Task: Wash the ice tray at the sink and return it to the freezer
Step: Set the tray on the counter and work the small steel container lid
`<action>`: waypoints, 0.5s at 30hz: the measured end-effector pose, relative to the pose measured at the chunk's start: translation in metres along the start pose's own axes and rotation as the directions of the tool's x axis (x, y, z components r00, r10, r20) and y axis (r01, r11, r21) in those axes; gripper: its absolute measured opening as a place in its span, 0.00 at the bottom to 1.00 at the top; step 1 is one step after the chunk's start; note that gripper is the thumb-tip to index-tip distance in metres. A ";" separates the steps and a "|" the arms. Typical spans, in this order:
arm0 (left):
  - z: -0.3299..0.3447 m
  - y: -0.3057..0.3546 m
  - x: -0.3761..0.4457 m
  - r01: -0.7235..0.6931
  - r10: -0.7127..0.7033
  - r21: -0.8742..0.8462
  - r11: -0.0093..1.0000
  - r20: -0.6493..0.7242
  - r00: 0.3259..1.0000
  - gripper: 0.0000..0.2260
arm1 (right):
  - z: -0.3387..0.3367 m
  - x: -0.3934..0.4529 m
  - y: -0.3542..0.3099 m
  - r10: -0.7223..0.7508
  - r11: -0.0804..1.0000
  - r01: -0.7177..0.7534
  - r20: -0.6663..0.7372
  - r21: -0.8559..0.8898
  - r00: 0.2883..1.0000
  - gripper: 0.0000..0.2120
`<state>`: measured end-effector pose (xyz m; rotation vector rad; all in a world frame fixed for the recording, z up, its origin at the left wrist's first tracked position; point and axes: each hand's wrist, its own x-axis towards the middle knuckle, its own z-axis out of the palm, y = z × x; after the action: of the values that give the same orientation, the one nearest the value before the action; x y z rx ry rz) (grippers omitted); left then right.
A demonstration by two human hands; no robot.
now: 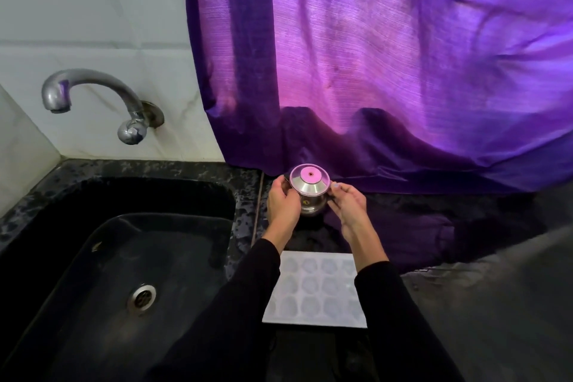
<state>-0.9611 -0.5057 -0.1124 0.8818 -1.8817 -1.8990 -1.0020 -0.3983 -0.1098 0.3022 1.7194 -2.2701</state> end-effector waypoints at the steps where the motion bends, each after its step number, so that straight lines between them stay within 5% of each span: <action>1: 0.003 -0.001 0.005 0.008 -0.008 0.005 1.000 -0.004 1.000 0.22 | 0.001 0.005 0.000 0.004 1.000 -0.004 -0.003 -0.001 1.000 0.09; 15: 0.019 -0.005 0.025 0.053 -0.053 -0.018 0.998 -0.034 0.998 0.21 | 0.001 0.043 0.003 0.042 0.996 -0.041 0.001 -0.076 0.999 0.06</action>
<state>-0.9911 -0.5066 -0.1230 0.9620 -1.8362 -1.9151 -1.0414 -0.4045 -0.1265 0.3154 1.7766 -2.1690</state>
